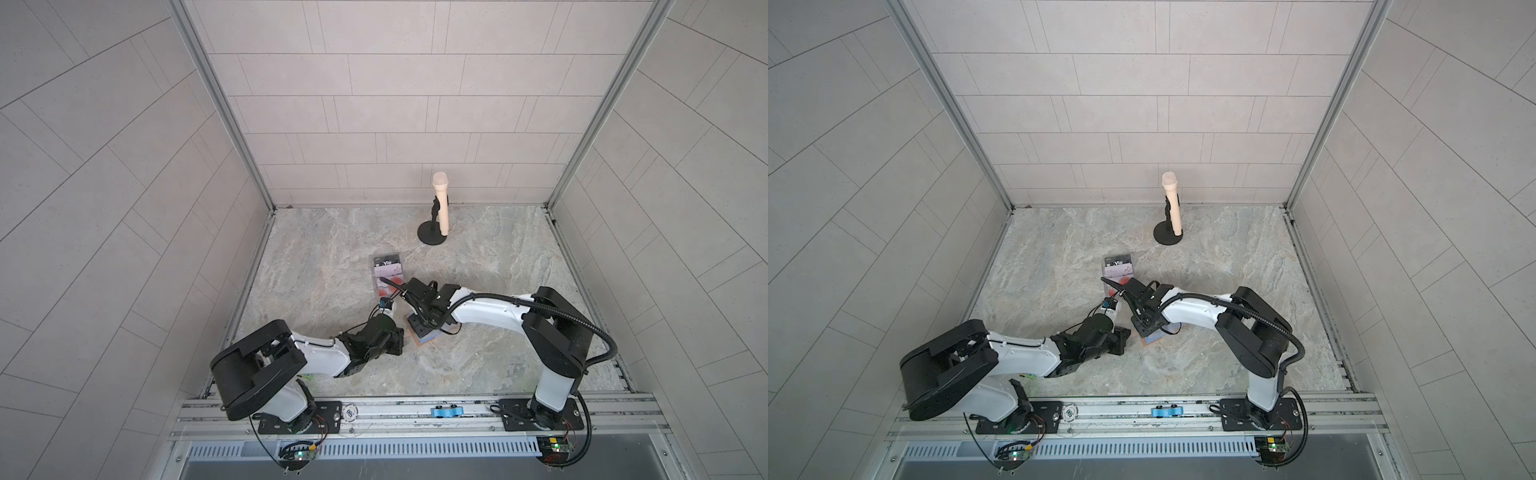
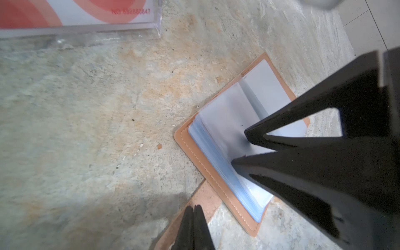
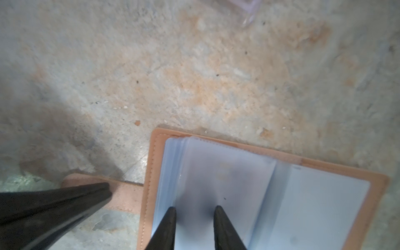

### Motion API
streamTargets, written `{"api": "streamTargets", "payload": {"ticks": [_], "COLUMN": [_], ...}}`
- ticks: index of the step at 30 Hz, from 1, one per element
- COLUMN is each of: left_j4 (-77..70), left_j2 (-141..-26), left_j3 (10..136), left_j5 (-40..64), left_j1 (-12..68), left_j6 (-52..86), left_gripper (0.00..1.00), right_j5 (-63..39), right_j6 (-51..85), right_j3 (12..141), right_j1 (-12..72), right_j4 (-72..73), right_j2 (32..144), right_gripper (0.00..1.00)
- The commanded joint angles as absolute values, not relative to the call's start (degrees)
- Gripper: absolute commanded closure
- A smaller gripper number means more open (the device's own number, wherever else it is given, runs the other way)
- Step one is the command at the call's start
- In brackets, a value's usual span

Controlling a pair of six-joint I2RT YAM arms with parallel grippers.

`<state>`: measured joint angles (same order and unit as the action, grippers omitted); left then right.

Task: Take the credit cards out of the card holder
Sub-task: Flip over the card slot on the card holder.

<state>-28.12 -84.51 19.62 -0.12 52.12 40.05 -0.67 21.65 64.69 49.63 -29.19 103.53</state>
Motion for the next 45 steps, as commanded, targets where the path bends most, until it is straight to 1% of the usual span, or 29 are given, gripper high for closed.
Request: {"api": "streamTargets", "payload": {"ticks": [1,8,19,26,36,45], "left_j4": [-19.5,-19.3,-18.8,-18.7,-18.9,-18.9], "left_j2": [-85.0,-84.9,-84.5,-84.5,-84.5,-84.5], "left_j3": [18.6,18.5,18.5,18.5,18.5,18.6], "left_j5": [-0.9,-0.9,-1.1,-1.1,-1.0,-0.9], "left_j1": [51.6,51.6,51.6,51.6,51.7,51.6], "left_j6": [39.1,38.9,38.8,38.6,38.4,38.1], "left_gripper": [1.0,1.0,1.0,1.0,1.0,1.0], "right_j5": [3.1,4.5,11.5,13.7,14.9,12.5], "right_j6": [21.2,20.7,20.8,21.1,21.6,21.1], "right_j3": [64.1,63.9,64.6,64.8,64.3,61.9], "right_j1": [48.3,47.7,47.6,47.6,46.8,43.5], "right_j4": [-33.0,-33.9,-37.4,-38.6,-40.2,-40.0], "right_j2": [104.4,103.8,102.8,101.6,100.1,96.3], "right_gripper": [0.67,0.67,0.67,0.67,0.67,0.66]}}
